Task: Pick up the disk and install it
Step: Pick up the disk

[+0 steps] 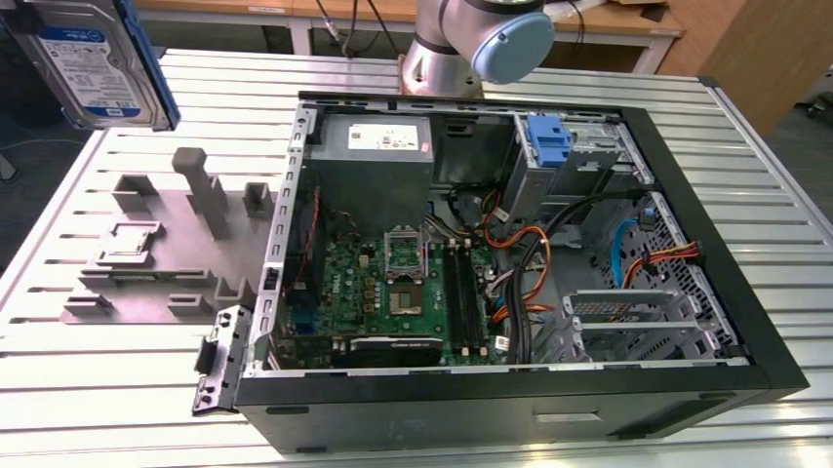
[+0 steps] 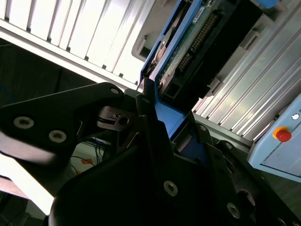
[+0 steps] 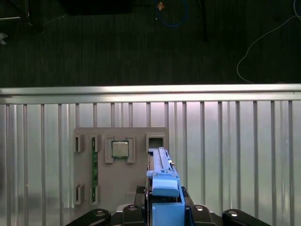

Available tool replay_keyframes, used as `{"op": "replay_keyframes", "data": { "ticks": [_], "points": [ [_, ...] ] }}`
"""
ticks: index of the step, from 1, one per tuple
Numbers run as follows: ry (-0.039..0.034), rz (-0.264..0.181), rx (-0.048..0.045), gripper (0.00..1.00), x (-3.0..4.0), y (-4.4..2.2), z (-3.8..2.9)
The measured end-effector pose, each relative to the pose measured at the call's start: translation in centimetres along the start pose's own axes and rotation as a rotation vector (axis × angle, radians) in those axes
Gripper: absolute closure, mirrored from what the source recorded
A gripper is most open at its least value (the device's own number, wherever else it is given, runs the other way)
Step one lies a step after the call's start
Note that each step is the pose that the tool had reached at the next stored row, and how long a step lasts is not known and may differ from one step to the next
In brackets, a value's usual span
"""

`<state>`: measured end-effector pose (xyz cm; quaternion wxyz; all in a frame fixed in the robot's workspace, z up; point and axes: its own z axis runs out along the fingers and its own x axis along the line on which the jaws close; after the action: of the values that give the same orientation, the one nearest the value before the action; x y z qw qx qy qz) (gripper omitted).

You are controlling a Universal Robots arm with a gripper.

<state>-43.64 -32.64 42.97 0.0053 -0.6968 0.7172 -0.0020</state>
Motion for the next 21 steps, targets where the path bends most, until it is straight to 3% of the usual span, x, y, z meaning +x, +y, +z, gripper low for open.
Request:
{"op": "replay_keyframes", "data": {
  "ticks": [12,21],
  "points": [
    [0.0000,0.000,0.0003,0.63,0.00,-0.01,-0.87],
    [-0.0010,0.000,0.0003,0.63,0.00,-0.01,-0.93]
  ]
}}
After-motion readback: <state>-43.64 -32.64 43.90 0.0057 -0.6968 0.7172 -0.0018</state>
